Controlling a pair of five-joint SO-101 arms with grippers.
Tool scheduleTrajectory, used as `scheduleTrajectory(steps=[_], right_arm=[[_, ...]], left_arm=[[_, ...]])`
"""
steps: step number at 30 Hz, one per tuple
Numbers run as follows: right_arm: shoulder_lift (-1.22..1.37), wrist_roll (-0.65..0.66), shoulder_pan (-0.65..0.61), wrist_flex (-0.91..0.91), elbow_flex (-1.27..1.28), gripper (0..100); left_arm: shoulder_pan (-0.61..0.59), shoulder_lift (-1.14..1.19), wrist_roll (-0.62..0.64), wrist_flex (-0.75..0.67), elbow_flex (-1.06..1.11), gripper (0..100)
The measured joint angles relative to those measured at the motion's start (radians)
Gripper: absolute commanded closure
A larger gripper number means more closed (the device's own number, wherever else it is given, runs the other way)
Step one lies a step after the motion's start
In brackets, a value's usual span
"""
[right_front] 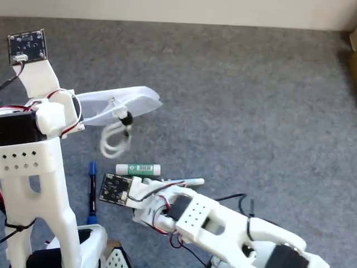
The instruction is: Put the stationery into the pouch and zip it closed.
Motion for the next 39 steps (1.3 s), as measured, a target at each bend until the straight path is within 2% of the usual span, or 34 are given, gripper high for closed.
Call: scheduleTrajectory(steps=[8, 15, 23, 28, 39], right_arm=[[0.164, 0.0, 0.049, -0.003, -0.107, 84.4], [0.305, 0.0, 0.066, -0.003, -0.184, 91.6], [0.381, 0.031, 0.068, 0.014, -0.247, 92.2], [0.388, 0.137, 0.084, 0.112, -0.284, 92.0], [0.402, 0.153, 0.118, 0.4, -0.397, 91.8]], left_arm=[[0.0, 0.0, 0.0, 0.0, 0.0, 99], [0.0, 0.0, 0.0, 0.0, 0.0, 99], [0.0, 0.0, 0.0, 0.0, 0.0, 99], [0.0, 0.0, 0.0, 0.0, 0.0, 99], [0.0, 0.0, 0.0, 0.0, 0.0, 99]])
